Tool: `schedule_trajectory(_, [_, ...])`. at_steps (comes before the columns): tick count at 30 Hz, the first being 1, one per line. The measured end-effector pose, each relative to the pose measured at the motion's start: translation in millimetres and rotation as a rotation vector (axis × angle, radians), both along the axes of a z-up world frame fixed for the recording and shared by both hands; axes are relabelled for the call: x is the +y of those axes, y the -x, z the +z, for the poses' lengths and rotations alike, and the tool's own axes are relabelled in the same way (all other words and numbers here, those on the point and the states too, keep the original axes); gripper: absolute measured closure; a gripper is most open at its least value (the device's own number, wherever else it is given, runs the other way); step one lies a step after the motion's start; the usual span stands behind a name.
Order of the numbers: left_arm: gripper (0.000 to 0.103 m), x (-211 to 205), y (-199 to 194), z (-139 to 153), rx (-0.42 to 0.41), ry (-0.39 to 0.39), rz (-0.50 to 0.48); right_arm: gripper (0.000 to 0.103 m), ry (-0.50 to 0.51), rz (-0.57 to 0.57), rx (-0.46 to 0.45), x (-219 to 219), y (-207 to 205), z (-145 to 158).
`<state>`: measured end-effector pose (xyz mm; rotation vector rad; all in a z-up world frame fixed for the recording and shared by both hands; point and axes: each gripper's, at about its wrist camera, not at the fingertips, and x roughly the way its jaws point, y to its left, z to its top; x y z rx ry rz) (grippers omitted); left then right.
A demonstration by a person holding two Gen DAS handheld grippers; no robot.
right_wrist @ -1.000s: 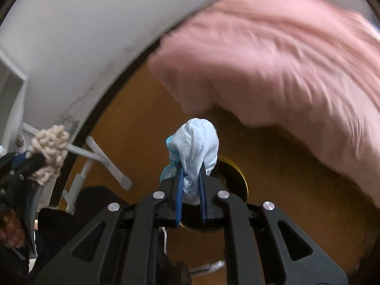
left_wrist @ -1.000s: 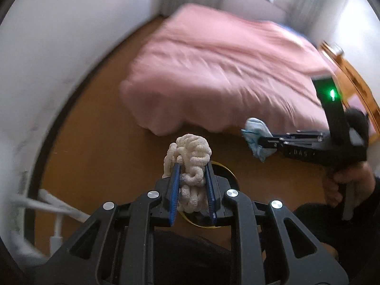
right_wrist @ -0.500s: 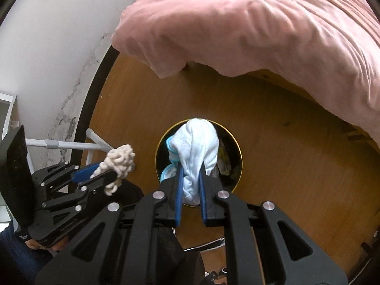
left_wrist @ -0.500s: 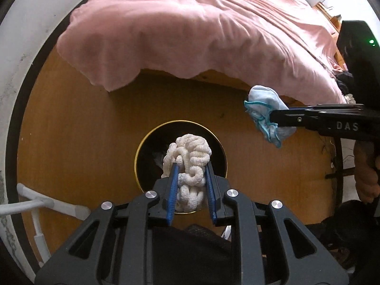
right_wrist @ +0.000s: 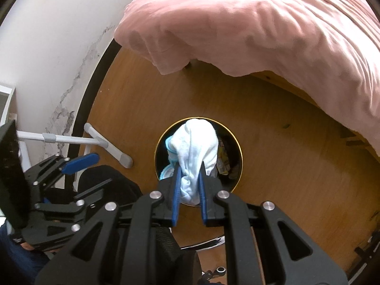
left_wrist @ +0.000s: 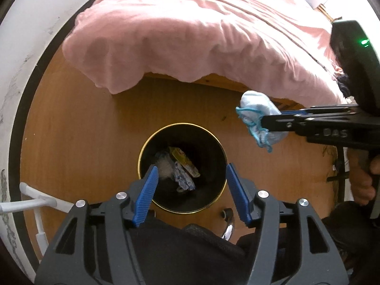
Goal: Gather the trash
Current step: 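Grasp a white printed wrapper with the left tool while the right tool grasps a clear plastic bag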
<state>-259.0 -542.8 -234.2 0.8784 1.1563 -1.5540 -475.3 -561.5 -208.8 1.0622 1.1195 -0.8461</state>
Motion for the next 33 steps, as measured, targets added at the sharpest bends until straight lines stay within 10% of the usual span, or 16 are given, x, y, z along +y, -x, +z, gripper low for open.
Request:
schedule_trajectory(5, [0.035, 15.0, -16.6, 20.7, -0.006, 0.035, 0.037, 0.050, 0.031, 0.015, 0.010, -3.0, -10.8, 2.9])
schedule_trajectory(13, [0.028, 62.2, -58.8, 77.1, -0.013, 0.131, 0.137, 0.050, 0.131, 0.081, 0.047, 1.4, -47.7, 22.4])
schedule_trajectory(20, [0.017, 144.7, -125.4, 156.0, -0.083, 0.297, 0.296, 0.050, 0.316, 0.302, -0.081, 44.0, -156.2, 97.7])
schedule_trajectory(25, [0.015, 242.1, -201.0, 199.8, -0.212, 0.392, 0.555, 0.050, 0.394, 0.545, -0.253, 103.0, -277.7, 151.0])
schedule_trajectory(33, [0.014, 435.0, -297.4, 210.2, -0.383, 0.330, 1.072, 0.045, 0.370, 1.048, -0.459, 257.1, -472.5, 191.6])
